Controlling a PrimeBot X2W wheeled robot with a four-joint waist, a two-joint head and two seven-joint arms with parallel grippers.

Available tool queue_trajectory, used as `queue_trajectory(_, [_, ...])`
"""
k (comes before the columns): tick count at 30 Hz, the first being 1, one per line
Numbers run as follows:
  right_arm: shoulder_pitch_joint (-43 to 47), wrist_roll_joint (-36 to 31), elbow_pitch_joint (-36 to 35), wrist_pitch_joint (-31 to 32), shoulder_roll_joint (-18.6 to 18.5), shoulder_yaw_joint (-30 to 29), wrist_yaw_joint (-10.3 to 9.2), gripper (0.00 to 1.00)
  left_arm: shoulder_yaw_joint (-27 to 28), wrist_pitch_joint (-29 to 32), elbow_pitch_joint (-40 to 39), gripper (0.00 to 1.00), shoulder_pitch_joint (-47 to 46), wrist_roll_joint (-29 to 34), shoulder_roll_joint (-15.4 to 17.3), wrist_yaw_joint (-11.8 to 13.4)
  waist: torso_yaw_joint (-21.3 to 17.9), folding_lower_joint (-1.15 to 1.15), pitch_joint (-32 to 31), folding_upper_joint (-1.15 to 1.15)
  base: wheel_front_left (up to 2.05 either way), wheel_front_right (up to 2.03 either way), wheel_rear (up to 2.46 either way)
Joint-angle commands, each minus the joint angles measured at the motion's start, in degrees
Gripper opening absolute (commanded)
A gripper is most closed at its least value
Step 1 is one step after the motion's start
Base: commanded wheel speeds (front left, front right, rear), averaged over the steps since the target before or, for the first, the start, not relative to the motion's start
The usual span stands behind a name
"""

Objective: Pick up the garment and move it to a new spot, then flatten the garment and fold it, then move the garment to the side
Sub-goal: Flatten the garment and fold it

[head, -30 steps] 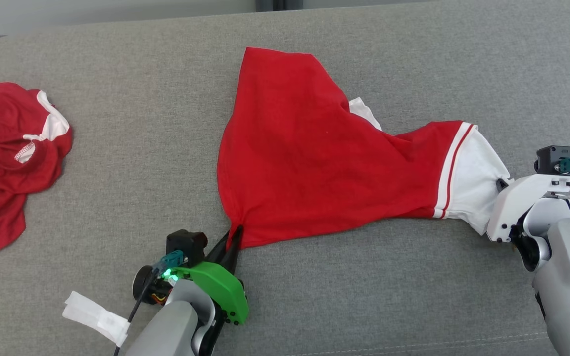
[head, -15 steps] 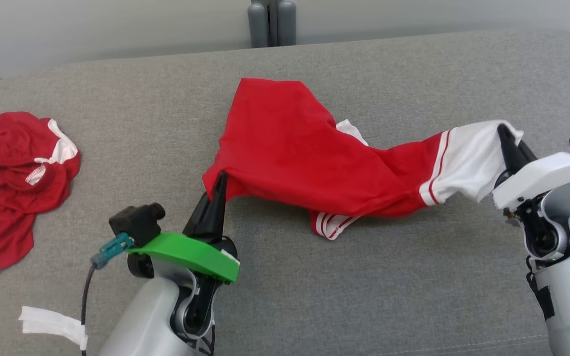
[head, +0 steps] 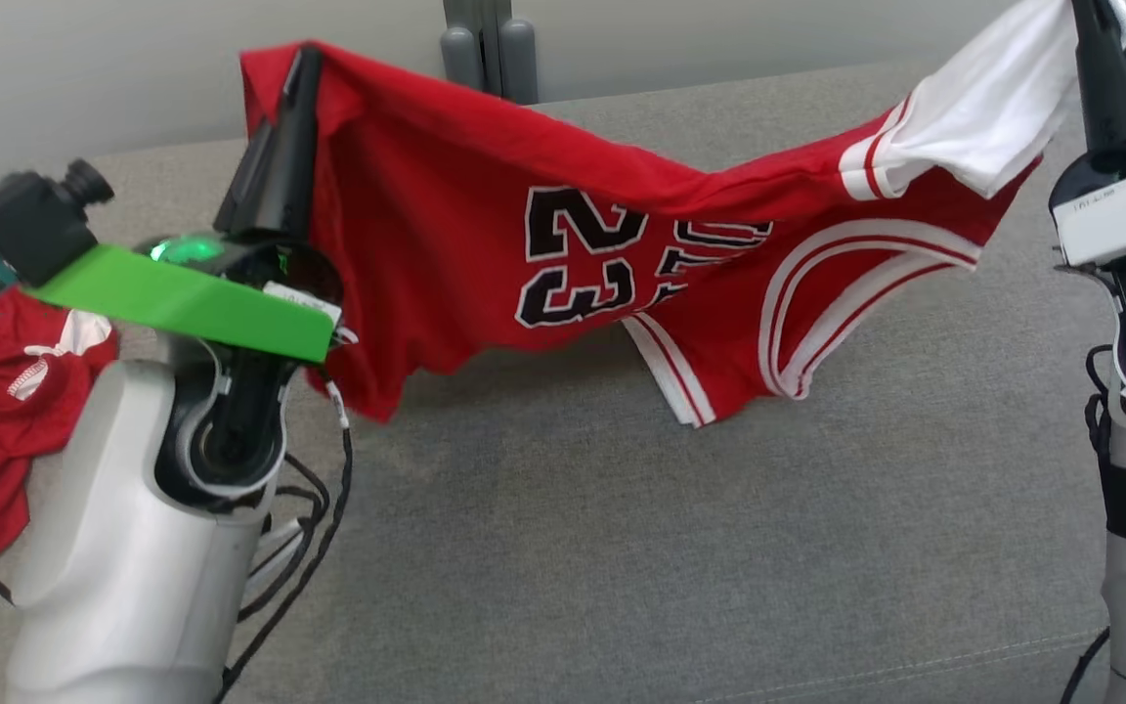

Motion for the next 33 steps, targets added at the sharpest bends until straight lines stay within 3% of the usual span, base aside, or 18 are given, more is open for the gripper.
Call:
queue_trajectory(1, [-1.07, -0.39, -1.13, 0.81, 0.27, 0.08, 0.03, 0.00, 0.34, 0.51, -0.14, 0.00, -1.86, 0.47, 0.68, 0.31, -0.52, 0.00, 0.77, 0.00, 0.00, 0.00, 0.00])
queue_trajectory(7, [-4.57, -1.17, -1.48, 4.00, 2.47, -0.18, 0.03, 0.00, 0.79, 2.27, 2.65, 0.00, -6.90, -0.77, -0.12, 1.55, -1.48, 0.00, 4.67, 0.00, 0.00, 0.00, 0.00])
queue_trajectory(13, [-14.40, -6.68, 10.48, 3.47, 3.83, 2.27, 0.04, 0.00, 2.66, -0.67, 11.68, 0.00, -14.23, -0.25, -1.47, 1.18, -3.02, 0.00, 12.98, 0.00, 0.00, 0.00, 0.00])
queue_trajectory(16, [-24.90, -9.00, 19.83, -1.83, 4.44, 3.62, 0.04, 0.00, 3.30, -4.91, 17.15, 0.00, -22.45, 3.04, -0.84, 0.69, -4.19, 0.00, 18.00, 0.00, 0.00, 0.00, 0.00])
queue_trajectory(19, [-35.09, -8.07, 26.08, -11.36, 4.89, 3.78, 0.04, 0.00, 3.52, -8.57, 20.23, 0.00, -30.60, 6.33, -0.96, 0.16, -4.32, 0.00, 21.34, 0.00, 0.00, 0.00, 0.00])
queue_trajectory(22, [-42.83, -7.85, 27.52, -20.97, 4.96, 6.50, 0.04, 0.00, 5.65, -10.00, 19.92, 0.00, -37.24, 8.04, -1.76, -0.25, -3.88, 0.00, 22.18, 0.00, 0.00, 0.00, 0.00])
queue_trajectory(25, [-48.65, -6.56, 25.32, -28.05, 2.38, 8.66, 0.03, 0.00, 8.56, -10.22, 13.45, 0.00, -41.75, 9.36, -3.32, -0.25, -3.13, 0.00, 22.40, 0.00, 0.00, 0.00, 0.00])
queue_trajectory(29, [-49.19, -5.05, 20.99, -29.42, -0.52, 9.28, 0.03, 0.00, 9.43, -10.10, 5.33, 0.00, -38.88, 9.23, -4.41, -0.20, -1.83, 0.00, 22.13, 0.00, 0.00, 0.00, 0.00])
queue_trajectory(33, [-42.35, -4.90, 20.83, -29.49, -4.46, 12.06, 0.03, 0.00, 4.95, -10.12, 5.37, 0.00, -31.34, 9.79, -3.44, -0.21, -0.74, 0.00, 22.07, 0.00, 0.00, 0.00, 0.00])
